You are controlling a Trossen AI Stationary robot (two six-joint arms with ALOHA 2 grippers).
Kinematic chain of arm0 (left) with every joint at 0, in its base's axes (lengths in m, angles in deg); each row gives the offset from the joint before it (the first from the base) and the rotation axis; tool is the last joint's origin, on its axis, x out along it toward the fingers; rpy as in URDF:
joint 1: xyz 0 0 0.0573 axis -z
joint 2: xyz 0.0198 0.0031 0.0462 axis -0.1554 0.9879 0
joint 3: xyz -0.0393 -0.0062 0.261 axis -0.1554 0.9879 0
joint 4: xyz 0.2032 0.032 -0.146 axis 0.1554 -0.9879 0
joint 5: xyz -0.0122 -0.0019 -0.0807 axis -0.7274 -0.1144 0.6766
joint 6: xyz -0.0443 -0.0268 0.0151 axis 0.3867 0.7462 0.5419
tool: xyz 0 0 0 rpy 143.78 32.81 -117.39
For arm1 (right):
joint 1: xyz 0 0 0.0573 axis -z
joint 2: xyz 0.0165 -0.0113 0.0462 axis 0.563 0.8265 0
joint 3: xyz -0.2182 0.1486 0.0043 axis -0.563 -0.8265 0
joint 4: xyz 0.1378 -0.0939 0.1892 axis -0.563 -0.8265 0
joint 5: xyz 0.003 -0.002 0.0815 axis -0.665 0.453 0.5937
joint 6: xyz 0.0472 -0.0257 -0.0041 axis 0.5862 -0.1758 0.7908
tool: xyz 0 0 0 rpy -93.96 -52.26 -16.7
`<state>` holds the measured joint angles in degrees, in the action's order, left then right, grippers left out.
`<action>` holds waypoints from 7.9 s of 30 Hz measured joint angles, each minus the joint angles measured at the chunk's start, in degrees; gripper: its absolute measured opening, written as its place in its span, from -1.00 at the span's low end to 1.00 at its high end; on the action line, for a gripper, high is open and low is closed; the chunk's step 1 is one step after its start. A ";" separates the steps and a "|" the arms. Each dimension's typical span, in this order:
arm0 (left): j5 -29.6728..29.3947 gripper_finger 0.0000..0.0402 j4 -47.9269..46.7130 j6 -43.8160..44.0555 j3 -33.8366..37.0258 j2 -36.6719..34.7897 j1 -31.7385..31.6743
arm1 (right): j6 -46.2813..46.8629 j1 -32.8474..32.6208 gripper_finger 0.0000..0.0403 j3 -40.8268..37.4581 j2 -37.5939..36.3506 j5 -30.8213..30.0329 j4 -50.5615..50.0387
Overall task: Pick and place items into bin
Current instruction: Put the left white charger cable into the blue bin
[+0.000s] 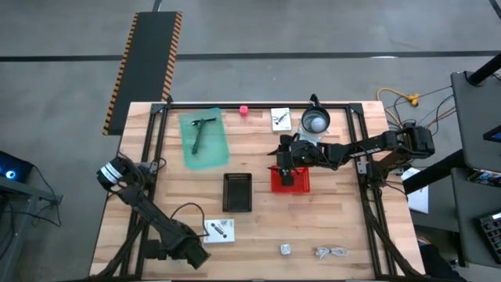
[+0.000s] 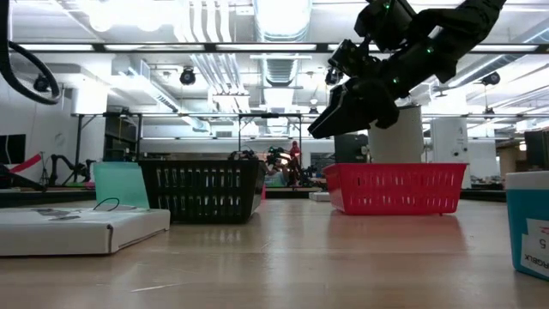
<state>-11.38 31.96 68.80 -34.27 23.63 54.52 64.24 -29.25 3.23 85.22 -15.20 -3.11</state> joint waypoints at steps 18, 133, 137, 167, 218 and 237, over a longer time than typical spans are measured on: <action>-0.30 -0.15 -2.11 -0.30 0.11 0.32 -2.63 | -1.28 0.00 0.11 0.00 -0.01 0.00 0.22; -60.08 -0.94 13.36 -46.02 0.22 -2.47 7.15 | -2.36 0.00 0.11 -0.02 -0.01 0.00 -0.42; -65.65 -0.94 12.97 -49.60 0.22 -2.48 7.11 | -2.34 0.00 0.11 -0.02 0.00 0.00 -0.42; -82.55 -0.94 12.27 -83.98 0.37 -3.04 -4.97 | 0.25 0.00 0.11 -0.02 0.01 0.00 -0.42; -44.48 -0.94 46.38 -139.91 25.12 -37.44 -47.21 | 0.68 0.02 0.11 -0.13 0.00 0.00 -0.64; -41.87 -0.94 39.04 -137.78 29.88 -43.22 -61.90 | 2.21 0.00 0.11 -0.13 0.01 -0.02 -0.37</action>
<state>-53.25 71.00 -68.98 -4.39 -19.59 -7.39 66.45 -29.25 3.10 85.22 -15.23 -3.48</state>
